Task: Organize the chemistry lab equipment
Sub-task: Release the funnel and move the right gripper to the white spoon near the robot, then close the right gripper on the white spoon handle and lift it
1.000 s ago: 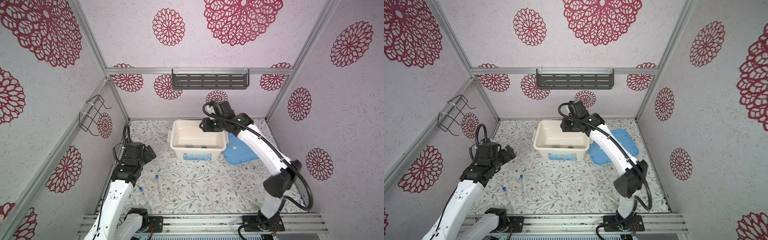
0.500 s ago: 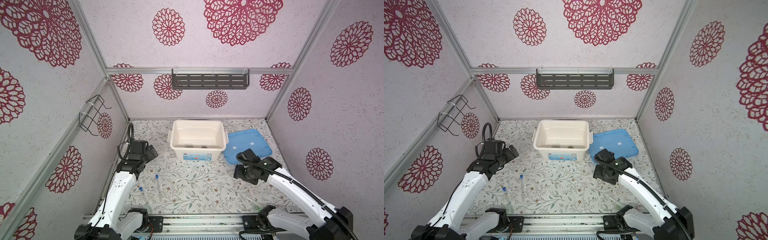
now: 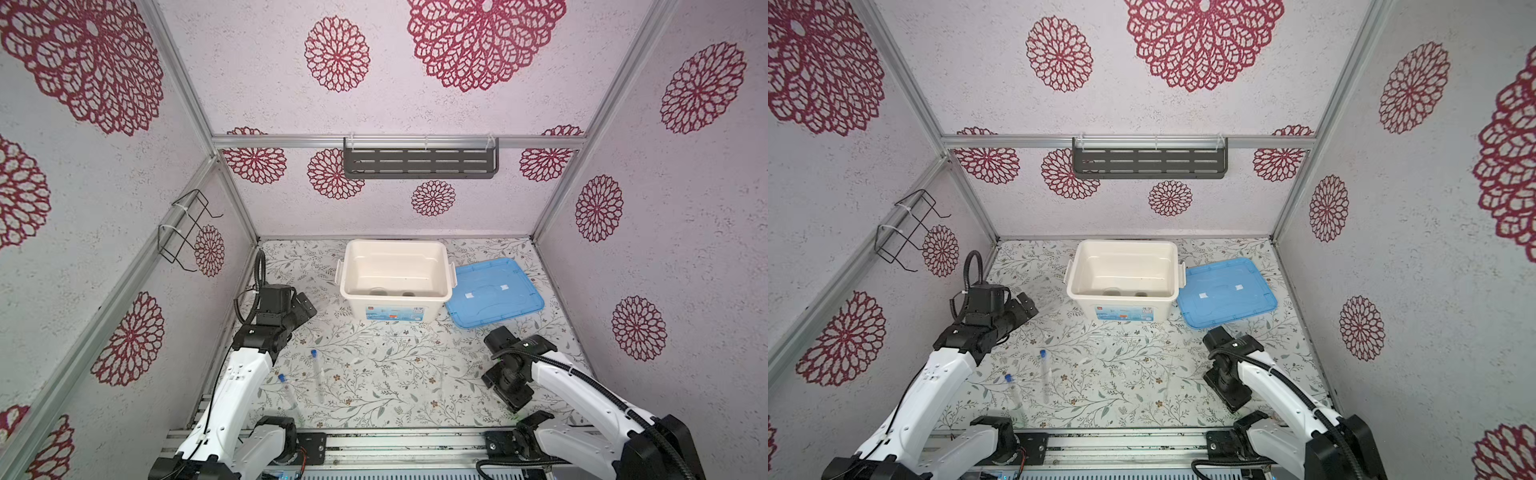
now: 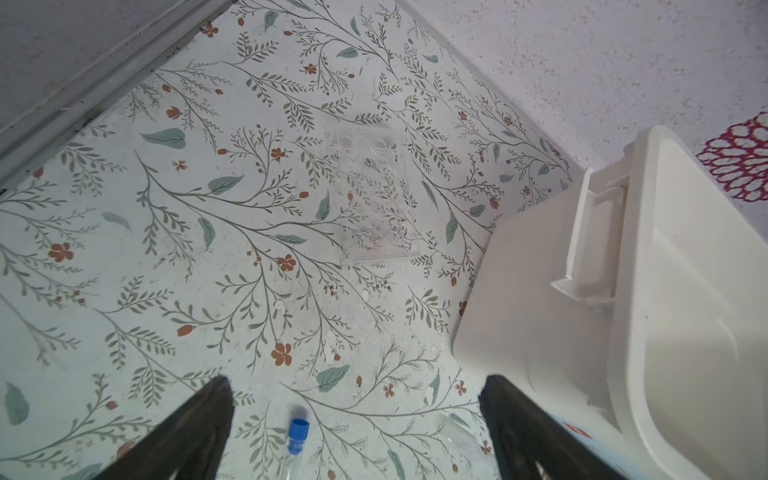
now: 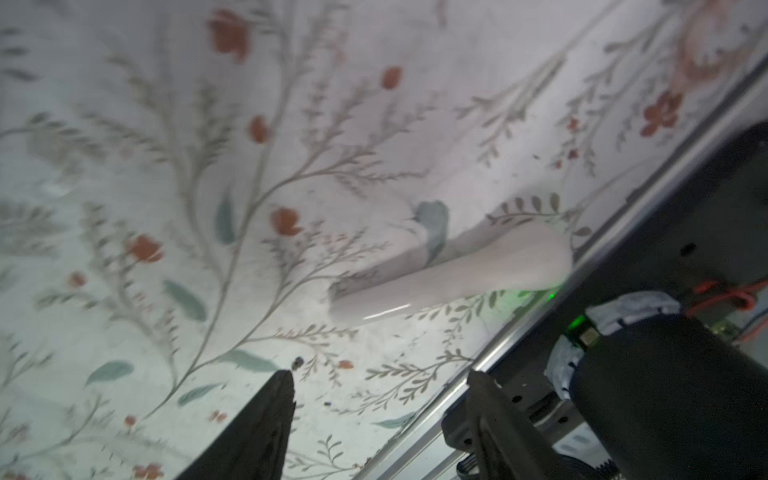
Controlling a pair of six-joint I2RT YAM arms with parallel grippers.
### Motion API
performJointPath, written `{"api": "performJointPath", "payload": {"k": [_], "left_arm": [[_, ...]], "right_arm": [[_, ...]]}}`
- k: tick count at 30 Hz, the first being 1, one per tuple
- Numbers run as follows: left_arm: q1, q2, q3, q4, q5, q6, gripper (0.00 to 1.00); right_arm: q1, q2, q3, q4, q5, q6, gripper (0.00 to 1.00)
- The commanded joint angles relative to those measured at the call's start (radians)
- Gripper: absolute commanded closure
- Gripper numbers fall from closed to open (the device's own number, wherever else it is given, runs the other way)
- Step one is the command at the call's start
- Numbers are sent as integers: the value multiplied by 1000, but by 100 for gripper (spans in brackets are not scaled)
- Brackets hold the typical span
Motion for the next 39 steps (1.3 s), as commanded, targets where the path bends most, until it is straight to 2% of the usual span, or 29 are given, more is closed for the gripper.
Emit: {"api": "performJointPath", "payload": {"k": [1, 6, 16, 19, 24, 26, 32, 39], "left_arm": [[5, -7, -8, 21, 13, -25, 3], [4, 1, -12, 29, 36, -46, 3], [4, -16, -47, 38, 44, -69, 3], [2, -10, -42, 41, 45, -70, 3], [4, 0, -33, 42, 50, -72, 3], [4, -1, -33, 41, 50, -73, 3], [4, -1, -30, 47, 48, -76, 3], [4, 9, -6, 45, 45, -64, 3]], "right_arm": [[-13, -13, -19, 12, -13, 171, 30], [-44, -33, -58, 15, 33, 233, 30], [-106, -31, -97, 69, 98, 224, 31], [-129, -37, -113, 81, 135, 207, 36], [-149, -57, -164, 162, 143, 177, 62], [-149, -66, -175, 171, 150, 168, 69], [-149, -90, -143, 191, 190, 80, 78], [-149, -87, -40, 185, 280, -124, 81]]}}
